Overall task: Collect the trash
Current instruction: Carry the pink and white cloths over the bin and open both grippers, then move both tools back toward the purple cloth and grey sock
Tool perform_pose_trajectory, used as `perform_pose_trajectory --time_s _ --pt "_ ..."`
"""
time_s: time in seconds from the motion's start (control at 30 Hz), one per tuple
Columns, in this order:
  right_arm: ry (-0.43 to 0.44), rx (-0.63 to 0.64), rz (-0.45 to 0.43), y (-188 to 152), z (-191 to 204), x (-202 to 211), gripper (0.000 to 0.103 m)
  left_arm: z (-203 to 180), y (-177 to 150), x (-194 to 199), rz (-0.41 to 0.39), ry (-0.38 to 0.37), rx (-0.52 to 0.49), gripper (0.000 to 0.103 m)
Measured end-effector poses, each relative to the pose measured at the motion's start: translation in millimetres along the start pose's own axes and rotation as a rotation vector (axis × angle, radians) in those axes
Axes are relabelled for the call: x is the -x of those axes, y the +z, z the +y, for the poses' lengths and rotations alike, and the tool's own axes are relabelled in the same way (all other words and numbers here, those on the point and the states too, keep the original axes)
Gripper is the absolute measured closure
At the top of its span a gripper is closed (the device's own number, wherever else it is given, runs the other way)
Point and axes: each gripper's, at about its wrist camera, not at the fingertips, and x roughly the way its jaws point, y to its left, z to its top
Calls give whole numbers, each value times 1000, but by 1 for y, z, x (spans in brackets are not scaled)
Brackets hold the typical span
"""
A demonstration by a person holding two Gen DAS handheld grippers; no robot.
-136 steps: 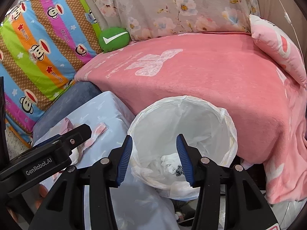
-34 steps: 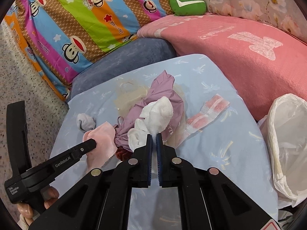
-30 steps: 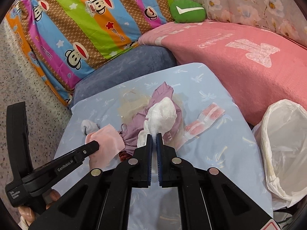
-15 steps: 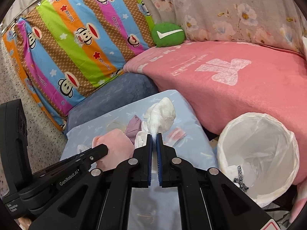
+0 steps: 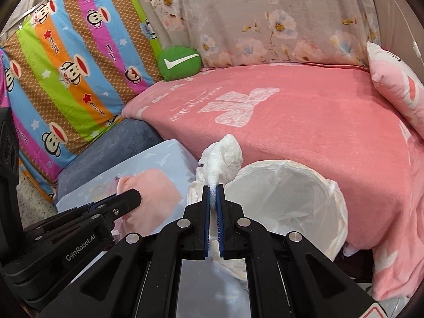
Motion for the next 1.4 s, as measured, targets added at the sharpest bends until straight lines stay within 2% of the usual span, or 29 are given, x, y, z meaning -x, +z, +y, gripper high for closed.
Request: perform_pose_trajectory --time_s 0.33,0.5,0.8,0.83,0.87,0.9,0.93,0.97,1.0,1.03,1.2,1.4 --pt "-60 -76 16 -6 -54 -4 98 -47 2 -28 49 -51 -84 98" --pt "-72 -94 23 -8 -64 -7 98 -57 1 -38 76 -67 -108 98" --pt "-87 -109 40 -12 -71 -16 97 -58 2 -49 103 -78 -88 96" --pt "-89 -112 40 -12 -72 -17 95 -57 3 -50 105 -74 -83 88" --pt "-91 -116 39 -13 -71 -17 93 -55 3 -51 109 -68 -74 71" --pt "-93 -122 36 -12 -71 -17 93 -53 3 -51 108 -59 -65 60" --pt "-92 -127 37 -12 -72 -18 88 -50 2 -49 95 -41 -49 41" --pt "-92 -131 39 -12 -72 -19 83 -47 2 -47 79 -27 -37 36" --pt "-94 -135 36 -11 -72 -19 73 -44 2 -45 69 -18 -30 35" --pt "-97 -136 29 -11 -71 -19 70 -41 2 -45 72 -14 -27 35" --pt "-89 -114 32 -10 -63 -18 69 -28 1 -41 71 14 5 35" --pt "-70 -87 47 -13 -46 -18 62 -11 -3 -35 67 45 37 35"
